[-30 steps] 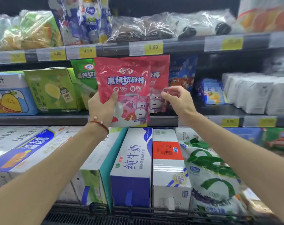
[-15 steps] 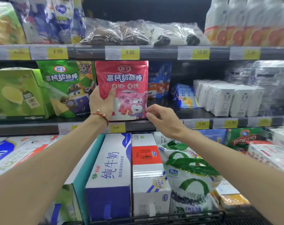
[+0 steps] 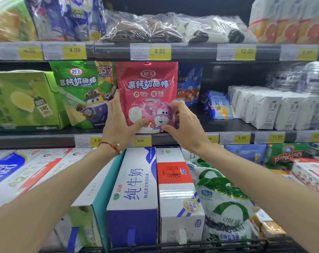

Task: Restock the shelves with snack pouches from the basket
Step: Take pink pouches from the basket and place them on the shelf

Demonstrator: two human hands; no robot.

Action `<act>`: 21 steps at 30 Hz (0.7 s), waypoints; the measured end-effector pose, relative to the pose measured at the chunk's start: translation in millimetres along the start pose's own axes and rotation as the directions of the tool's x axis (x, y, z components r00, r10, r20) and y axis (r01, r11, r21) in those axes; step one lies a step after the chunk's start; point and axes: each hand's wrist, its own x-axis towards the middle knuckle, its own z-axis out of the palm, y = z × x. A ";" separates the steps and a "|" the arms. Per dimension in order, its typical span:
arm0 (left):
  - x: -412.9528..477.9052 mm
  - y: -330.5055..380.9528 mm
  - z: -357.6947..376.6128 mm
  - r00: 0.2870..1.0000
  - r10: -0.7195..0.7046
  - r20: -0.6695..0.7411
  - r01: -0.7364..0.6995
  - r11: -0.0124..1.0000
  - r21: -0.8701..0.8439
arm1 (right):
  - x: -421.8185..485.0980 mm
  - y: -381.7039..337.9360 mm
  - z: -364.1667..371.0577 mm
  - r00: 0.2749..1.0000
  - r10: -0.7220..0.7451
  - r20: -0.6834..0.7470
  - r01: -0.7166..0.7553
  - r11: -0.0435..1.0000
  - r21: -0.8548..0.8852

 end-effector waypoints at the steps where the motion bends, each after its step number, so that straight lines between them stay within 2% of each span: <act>1: 1.6 -2.0 0.3 1.000 0.007 0.004 -0.007 1.000 0.025 | 2.3 -1.2 2.0 1.000 -0.004 0.001 0.004 1.000 -0.009; 12: 17.7 -22.1 14.0 0.999 0.046 0.019 -0.049 0.968 0.244 | 32.7 3.9 23.1 1.000 0.002 0.015 -0.001 0.998 -0.060; 17: 27.0 -22.9 13.4 0.999 -0.034 0.027 0.021 0.919 0.393 | 37.2 6.5 28.7 1.000 -0.003 -0.001 0.003 0.995 -0.103; 21: 23.9 -17.7 13.3 0.998 0.066 -0.021 -0.044 0.833 0.551 | 37.5 7.2 27.6 1.000 -0.006 -0.013 0.004 0.992 -0.126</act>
